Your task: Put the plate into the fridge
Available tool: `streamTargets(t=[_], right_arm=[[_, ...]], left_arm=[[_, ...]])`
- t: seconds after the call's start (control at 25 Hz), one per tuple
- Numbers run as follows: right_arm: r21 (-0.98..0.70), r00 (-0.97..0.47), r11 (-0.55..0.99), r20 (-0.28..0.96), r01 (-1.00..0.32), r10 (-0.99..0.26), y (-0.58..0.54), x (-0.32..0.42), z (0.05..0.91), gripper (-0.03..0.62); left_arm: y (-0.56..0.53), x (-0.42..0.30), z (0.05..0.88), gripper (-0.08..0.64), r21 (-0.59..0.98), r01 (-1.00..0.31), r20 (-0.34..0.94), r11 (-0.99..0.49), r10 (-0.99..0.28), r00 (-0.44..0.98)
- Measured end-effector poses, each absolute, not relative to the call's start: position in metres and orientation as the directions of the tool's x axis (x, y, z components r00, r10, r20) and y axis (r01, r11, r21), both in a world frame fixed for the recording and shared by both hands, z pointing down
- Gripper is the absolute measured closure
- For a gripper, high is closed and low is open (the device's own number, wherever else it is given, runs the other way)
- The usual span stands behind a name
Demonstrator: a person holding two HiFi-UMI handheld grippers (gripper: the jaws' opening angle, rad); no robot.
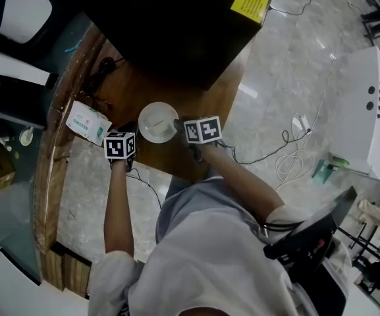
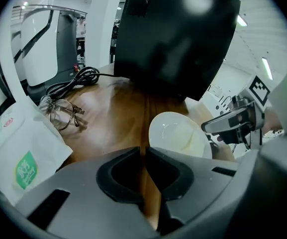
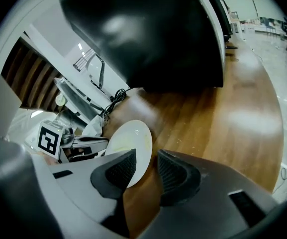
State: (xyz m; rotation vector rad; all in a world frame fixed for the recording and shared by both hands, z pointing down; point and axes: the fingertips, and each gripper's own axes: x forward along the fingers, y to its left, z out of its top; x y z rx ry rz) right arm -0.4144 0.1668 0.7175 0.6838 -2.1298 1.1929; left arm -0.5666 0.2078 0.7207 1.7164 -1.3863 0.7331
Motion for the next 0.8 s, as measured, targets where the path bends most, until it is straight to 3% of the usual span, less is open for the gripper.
streamTargets(t=[0.52, 0.8], right_arm=[[-0.698, -0.758, 0.335, 0.648, -0.633, -0.08, 0.155, -0.422, 0.735, 0.481], [-0.815, -0.836, 0.218, 0.548, -0.536, -0.007, 0.15, -0.421, 0.737, 0.535]], left_arm=[[0.197, -0.564, 0.728, 0.515, 0.389, -0.916, 0.787, -0.093, -0.483, 0.383], [0.203, -0.555, 0.732, 0.518, 0.549, -0.834, 0.724, -0.051, -0.471, 0.505]])
